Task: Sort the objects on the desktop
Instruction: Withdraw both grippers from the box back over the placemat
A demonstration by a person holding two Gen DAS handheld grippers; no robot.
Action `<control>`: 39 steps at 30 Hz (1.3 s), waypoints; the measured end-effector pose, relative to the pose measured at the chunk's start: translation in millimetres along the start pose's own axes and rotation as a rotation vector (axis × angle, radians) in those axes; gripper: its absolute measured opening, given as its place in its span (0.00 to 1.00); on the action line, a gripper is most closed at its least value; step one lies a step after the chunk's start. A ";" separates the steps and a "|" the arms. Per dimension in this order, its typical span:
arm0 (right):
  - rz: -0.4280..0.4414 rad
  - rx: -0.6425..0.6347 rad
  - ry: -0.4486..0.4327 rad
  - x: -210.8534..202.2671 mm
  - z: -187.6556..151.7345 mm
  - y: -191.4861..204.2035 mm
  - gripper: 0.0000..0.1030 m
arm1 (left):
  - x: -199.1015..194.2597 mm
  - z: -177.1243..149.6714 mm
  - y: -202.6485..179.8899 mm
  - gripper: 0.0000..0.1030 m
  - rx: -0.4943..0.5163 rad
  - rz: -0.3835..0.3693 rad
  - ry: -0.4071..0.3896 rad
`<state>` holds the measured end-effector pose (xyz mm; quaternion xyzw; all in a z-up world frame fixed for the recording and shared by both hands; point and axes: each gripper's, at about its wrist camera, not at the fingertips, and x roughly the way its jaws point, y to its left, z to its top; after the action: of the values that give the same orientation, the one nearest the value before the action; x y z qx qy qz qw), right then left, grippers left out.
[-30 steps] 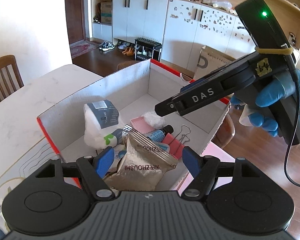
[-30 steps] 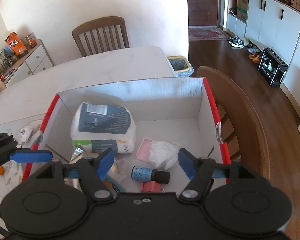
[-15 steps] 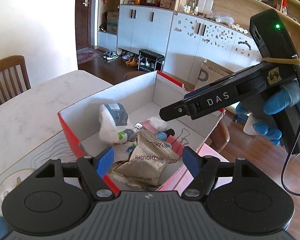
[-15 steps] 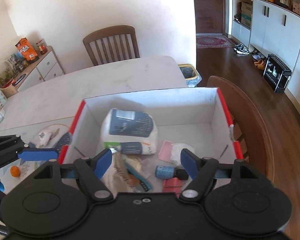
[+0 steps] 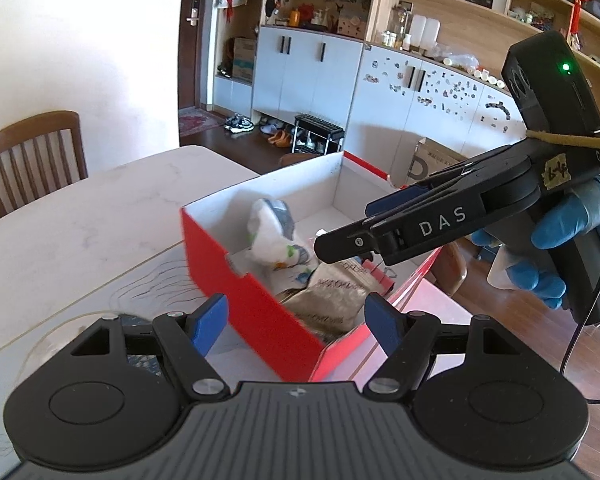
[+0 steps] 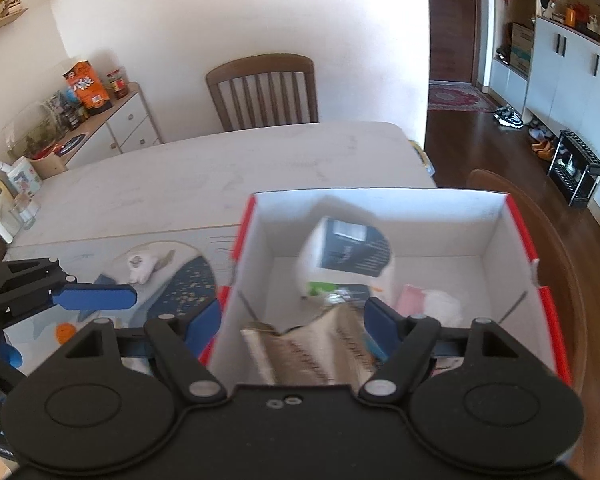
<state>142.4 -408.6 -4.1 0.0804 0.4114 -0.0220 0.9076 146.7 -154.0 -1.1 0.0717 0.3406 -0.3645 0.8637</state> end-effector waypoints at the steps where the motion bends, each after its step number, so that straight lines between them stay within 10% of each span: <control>1: 0.004 -0.002 0.000 0.6 0.0 5.5 0.77 | -4.6 -2.8 3.4 0.72 -0.003 0.004 -0.004; 39: 0.025 -0.132 0.009 121.1 0.9 191.6 0.94 | -67.5 -137.9 166.2 1.00 -0.158 0.217 0.097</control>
<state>243.4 -216.6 -69.9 0.0257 0.4150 0.0167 0.9093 151.7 56.8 -83.1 0.0572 0.4000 -0.2372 0.8834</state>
